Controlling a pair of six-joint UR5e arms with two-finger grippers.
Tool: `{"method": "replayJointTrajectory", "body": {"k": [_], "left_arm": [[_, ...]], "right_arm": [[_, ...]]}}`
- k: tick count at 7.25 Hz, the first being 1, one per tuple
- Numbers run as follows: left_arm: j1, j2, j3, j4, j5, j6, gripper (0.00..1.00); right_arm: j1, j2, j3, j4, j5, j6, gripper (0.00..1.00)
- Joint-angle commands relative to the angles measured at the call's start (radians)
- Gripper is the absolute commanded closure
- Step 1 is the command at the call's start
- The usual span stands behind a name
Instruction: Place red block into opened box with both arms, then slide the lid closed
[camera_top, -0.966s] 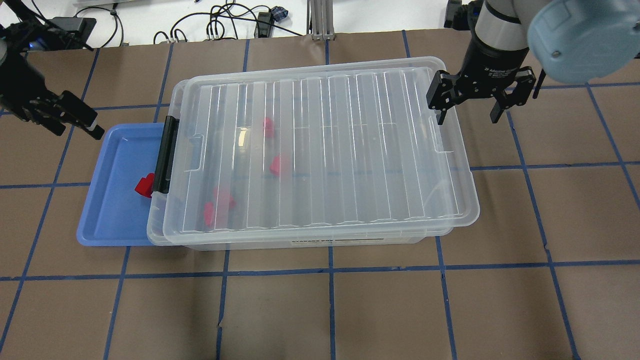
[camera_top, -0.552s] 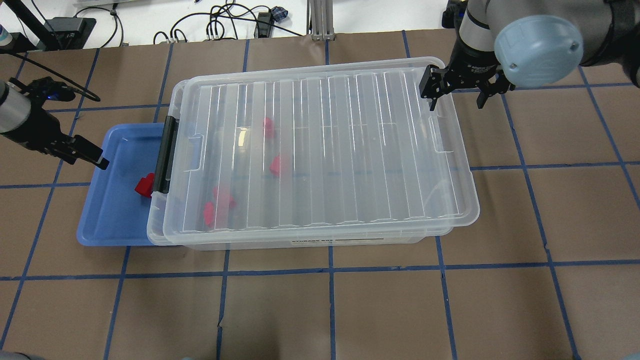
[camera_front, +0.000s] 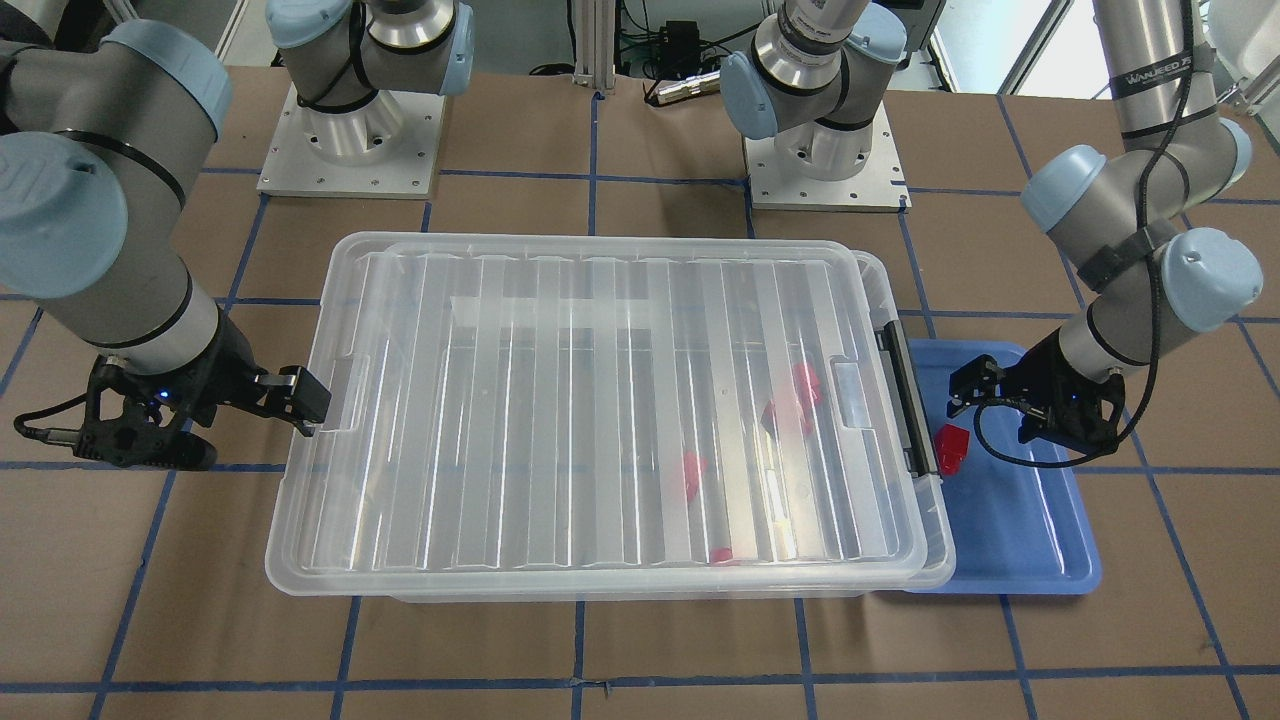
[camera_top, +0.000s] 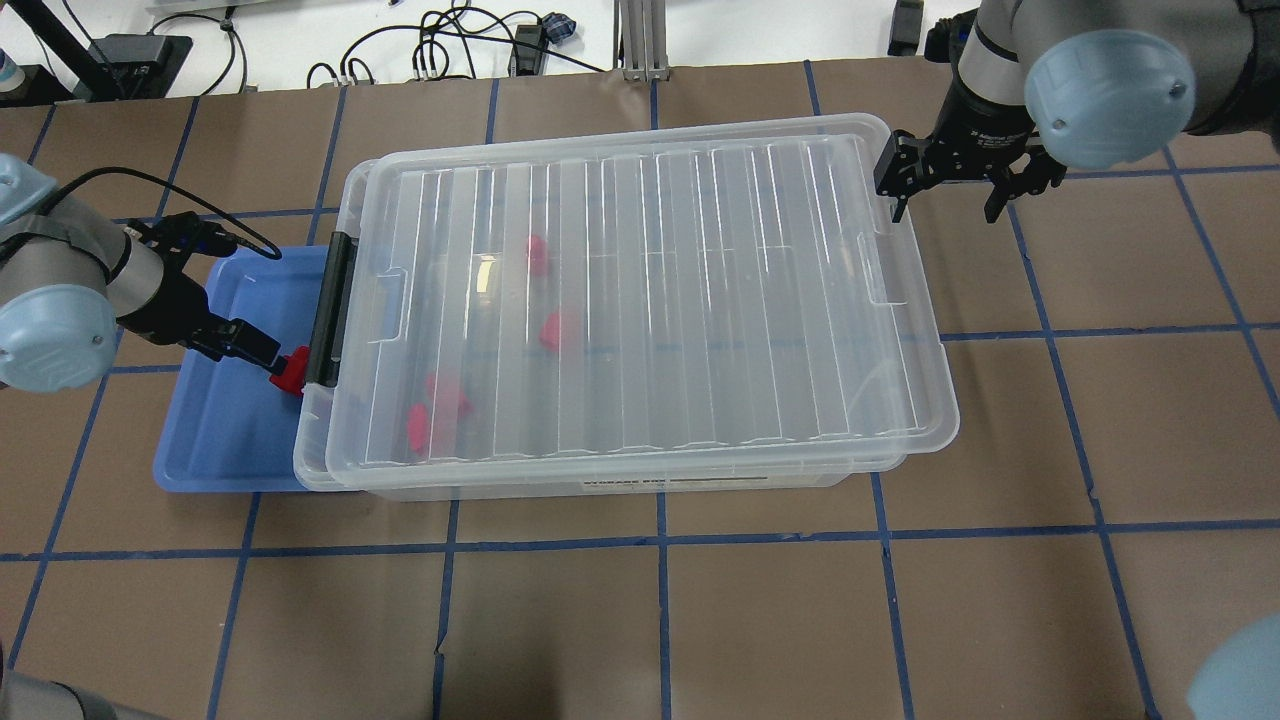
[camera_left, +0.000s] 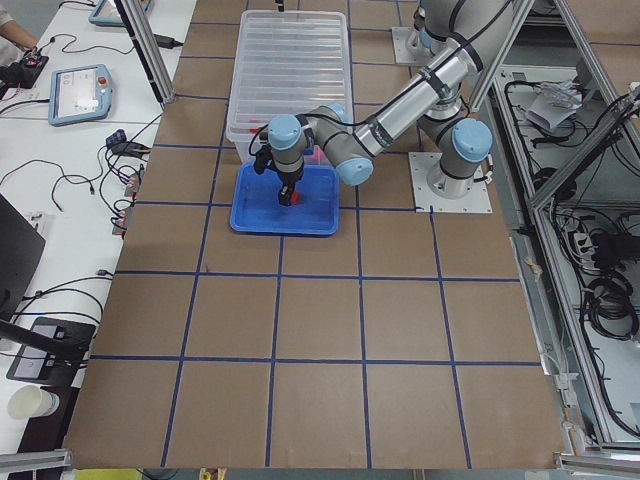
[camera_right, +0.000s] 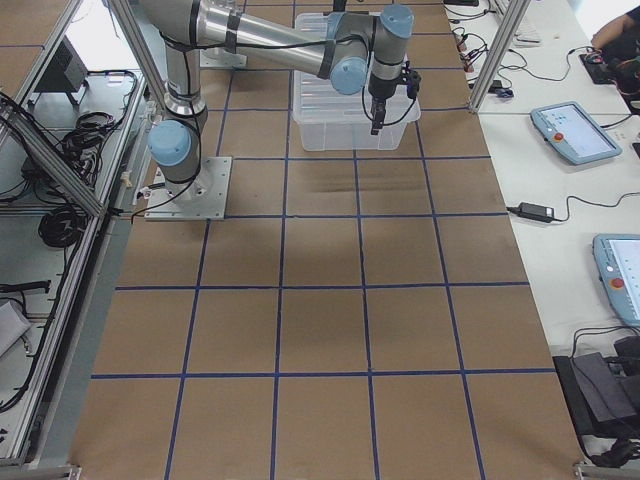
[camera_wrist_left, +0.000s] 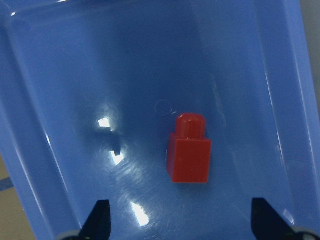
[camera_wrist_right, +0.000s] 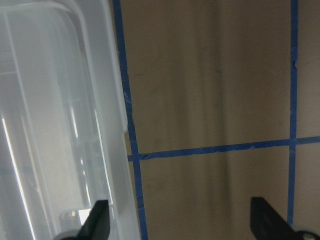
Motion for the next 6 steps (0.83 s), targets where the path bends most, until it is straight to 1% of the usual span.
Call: {"method": "replayJointTrajectory", "body": {"k": [1,2,3,5,6], "left_arm": [[-0.008,-0.021,-0.027,0.063,0.002,0.000,0.00],[-0.011,-0.026,-0.047,0.063,0.002,-0.003,0.00],[-0.023,-0.030,-0.052,0.066,0.008,-0.016,0.12],[-0.032,-0.043,-0.053,0.074,0.009,-0.036,0.31],[-0.034,-0.050,-0.044,0.090,0.013,-0.024,0.47]], "right_arm": [[-0.003,0.010,0.002,0.001,0.012,-0.016,0.00],[-0.003,0.011,0.002,0.002,0.012,-0.016,0.00],[-0.003,0.014,0.002,-0.001,0.011,-0.018,0.00],[-0.004,0.022,0.002,-0.005,0.000,-0.074,0.00],[-0.009,0.023,0.002,-0.007,-0.005,-0.076,0.00]]}}
